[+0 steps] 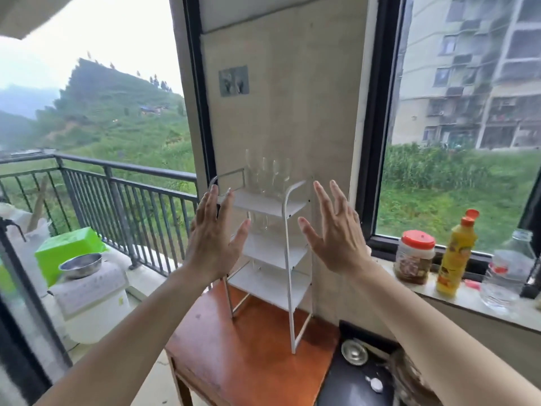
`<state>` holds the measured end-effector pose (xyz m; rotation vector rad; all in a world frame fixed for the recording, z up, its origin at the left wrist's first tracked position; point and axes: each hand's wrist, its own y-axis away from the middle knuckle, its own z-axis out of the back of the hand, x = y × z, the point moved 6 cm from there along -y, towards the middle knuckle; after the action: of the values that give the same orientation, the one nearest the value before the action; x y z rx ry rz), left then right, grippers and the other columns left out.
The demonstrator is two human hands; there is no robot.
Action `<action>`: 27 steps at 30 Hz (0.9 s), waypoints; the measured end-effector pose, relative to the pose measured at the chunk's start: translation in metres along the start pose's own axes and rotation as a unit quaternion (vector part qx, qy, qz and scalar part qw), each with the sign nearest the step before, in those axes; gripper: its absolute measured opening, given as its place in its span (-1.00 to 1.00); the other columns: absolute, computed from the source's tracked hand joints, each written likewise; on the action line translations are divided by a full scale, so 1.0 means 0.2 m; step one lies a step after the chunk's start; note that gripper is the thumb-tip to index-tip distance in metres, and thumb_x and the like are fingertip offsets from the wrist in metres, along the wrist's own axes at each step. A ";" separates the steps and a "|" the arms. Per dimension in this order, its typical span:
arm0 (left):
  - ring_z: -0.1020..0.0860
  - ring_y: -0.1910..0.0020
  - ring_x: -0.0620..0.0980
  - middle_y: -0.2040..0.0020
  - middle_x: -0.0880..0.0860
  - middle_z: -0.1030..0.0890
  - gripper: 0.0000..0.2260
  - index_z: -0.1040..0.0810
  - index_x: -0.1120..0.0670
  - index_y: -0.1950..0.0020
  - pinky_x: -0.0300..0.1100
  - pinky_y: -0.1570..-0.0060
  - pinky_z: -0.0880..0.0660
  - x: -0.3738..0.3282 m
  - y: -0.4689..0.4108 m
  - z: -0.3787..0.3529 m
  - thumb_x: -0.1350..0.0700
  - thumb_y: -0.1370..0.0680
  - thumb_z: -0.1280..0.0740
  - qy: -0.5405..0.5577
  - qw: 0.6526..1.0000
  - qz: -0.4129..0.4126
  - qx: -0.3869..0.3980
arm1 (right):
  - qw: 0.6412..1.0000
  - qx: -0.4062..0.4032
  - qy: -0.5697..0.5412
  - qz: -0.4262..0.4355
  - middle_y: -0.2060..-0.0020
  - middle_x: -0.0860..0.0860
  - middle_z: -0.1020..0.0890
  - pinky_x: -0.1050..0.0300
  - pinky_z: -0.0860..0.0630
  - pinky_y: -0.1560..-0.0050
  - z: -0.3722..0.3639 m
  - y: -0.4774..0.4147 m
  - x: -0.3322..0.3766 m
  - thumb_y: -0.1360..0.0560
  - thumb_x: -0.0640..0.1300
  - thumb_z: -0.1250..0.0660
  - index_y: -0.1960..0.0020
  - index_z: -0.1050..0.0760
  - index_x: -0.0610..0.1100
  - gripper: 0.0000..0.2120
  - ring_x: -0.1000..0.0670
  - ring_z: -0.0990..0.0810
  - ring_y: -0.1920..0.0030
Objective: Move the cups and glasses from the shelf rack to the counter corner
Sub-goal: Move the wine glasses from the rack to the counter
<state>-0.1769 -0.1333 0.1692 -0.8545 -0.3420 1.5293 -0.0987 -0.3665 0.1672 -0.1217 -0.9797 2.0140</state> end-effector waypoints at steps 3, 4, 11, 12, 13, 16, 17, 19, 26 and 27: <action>0.07 -0.62 0.06 -0.65 0.12 0.03 -0.34 0.00 -0.01 -0.64 0.13 -0.55 -0.04 0.18 -0.27 -0.18 -0.22 -0.62 -0.12 0.040 0.999 -0.019 0.006 | 0.999 -0.025 0.011 -0.017 -0.61 -0.20 -0.10 -0.17 -0.20 -0.50 -0.12 -0.23 0.00 -0.61 0.28 -0.12 -0.65 0.08 0.03 -0.26 -0.21 -0.22 -0.56; 0.06 -0.62 0.07 -0.65 0.12 0.03 -0.35 0.01 -0.01 -0.64 0.13 -0.55 -0.04 0.24 -0.36 -0.24 -0.22 -0.63 -0.11 0.056 0.998 -0.027 0.011 | 0.999 -0.029 0.018 -0.024 -0.60 -0.19 -0.13 -0.16 -0.21 -0.49 -0.15 -0.30 0.00 -0.62 0.28 -0.12 -0.65 0.06 0.03 -0.27 -0.21 -0.23 -0.56; 0.00 -0.60 0.14 -0.64 0.10 0.01 -0.36 0.04 -0.10 -0.63 0.18 -0.49 -0.09 0.49 -0.92 -0.55 -0.21 -0.63 -0.15 0.144 0.987 -0.025 0.062 | 0.995 0.005 0.010 -0.102 -0.54 -0.10 -0.26 -0.13 -0.32 -0.42 -0.36 -0.77 -0.03 -0.61 0.31 -0.09 -0.63 0.03 0.13 -0.33 -0.18 -0.36 -0.47; -0.01 -0.60 0.16 -0.64 0.11 0.00 -0.36 0.03 -0.12 -0.63 0.20 -0.48 -0.09 0.51 -0.99 -0.58 -0.20 -0.63 -0.16 0.158 0.985 -0.023 0.065 | 0.994 0.008 0.009 -0.112 -0.53 -0.09 -0.27 -0.12 -0.32 -0.40 -0.38 -0.82 -0.04 -0.61 0.31 -0.10 -0.63 0.03 0.15 -0.33 -0.17 -0.37 -0.46; -0.02 -0.59 0.17 -0.64 0.12 -0.01 -0.36 0.03 -0.12 -0.63 0.21 -0.49 -0.10 0.52 -1.06 -0.62 -0.20 -0.62 -0.18 0.170 0.983 -0.022 0.068 | 0.992 0.012 0.007 -0.123 -0.52 -0.09 -0.27 -0.11 -0.32 -0.39 -0.41 -0.87 -0.06 -0.61 0.31 -0.11 -0.62 0.03 0.17 -0.33 -0.17 -0.37 -0.46; -0.02 -0.59 0.18 -0.63 0.15 -0.04 -0.35 0.02 -0.13 -0.63 0.20 -0.49 -0.10 0.54 -1.22 -0.72 -0.19 -0.62 -0.19 0.202 0.976 -0.015 0.082 | 0.987 0.031 -0.001 -0.155 -0.51 -0.07 -0.28 -0.06 -0.30 -0.38 -0.47 -0.99 -0.09 -0.59 0.33 -0.13 -0.61 0.05 0.24 -0.32 -0.17 -0.36 -0.48; -0.02 -0.59 0.18 -0.62 0.16 -0.04 -0.35 0.03 -0.13 -0.63 0.20 -0.49 -0.11 0.54 -1.26 -0.76 -0.18 -0.62 -0.20 0.213 0.973 -0.012 0.087 | 0.986 0.038 -0.003 -0.160 -0.52 -0.06 -0.28 -0.04 -0.31 -0.36 -0.49 -1.01 -0.10 -0.58 0.33 -0.13 -0.60 0.06 0.26 -0.32 -0.16 -0.36 -0.48; -0.03 -0.58 0.19 -0.62 0.17 -0.04 -0.34 0.05 -0.16 -0.62 0.20 -0.46 -0.15 0.55 -1.34 -0.82 -0.17 -0.62 -0.22 0.230 0.969 -0.005 0.093 | 0.985 0.056 -0.007 -0.162 -0.53 -0.03 -0.28 -0.01 -0.32 -0.32 -0.54 -1.05 -0.10 -0.56 0.35 -0.15 -0.59 0.06 0.30 -0.32 -0.13 -0.38 -0.47; -0.17 -0.52 0.25 -0.53 0.26 -0.21 -0.39 -0.09 -0.12 -0.58 0.13 -0.39 -0.23 0.57 -1.51 -0.97 0.00 -0.61 -0.31 0.301 0.947 -0.002 0.112 | 0.973 0.127 -0.010 -0.194 -0.43 -0.03 -0.42 0.06 -0.35 -0.26 -0.65 -1.09 -0.18 -0.53 0.35 -0.22 -0.46 -0.27 0.19 -0.44 -0.08 -0.43 -0.40; -0.27 -0.44 0.25 -0.46 0.25 -0.30 -0.44 -0.16 -0.07 -0.53 0.07 -0.29 -0.28 0.57 -1.51 -0.97 0.04 -0.60 -0.32 0.312 0.945 -0.012 0.101 | 0.972 0.126 -0.016 -0.196 -0.33 -0.01 -0.48 0.07 -0.36 -0.18 -0.66 -1.09 -0.18 -0.52 0.35 -0.25 -0.38 -0.31 0.18 -0.49 -0.07 -0.49 -0.29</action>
<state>0.1828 -0.0267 0.2037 -1.1095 0.2625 1.1688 0.1243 -0.2470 0.2148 0.2275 -0.6951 1.7552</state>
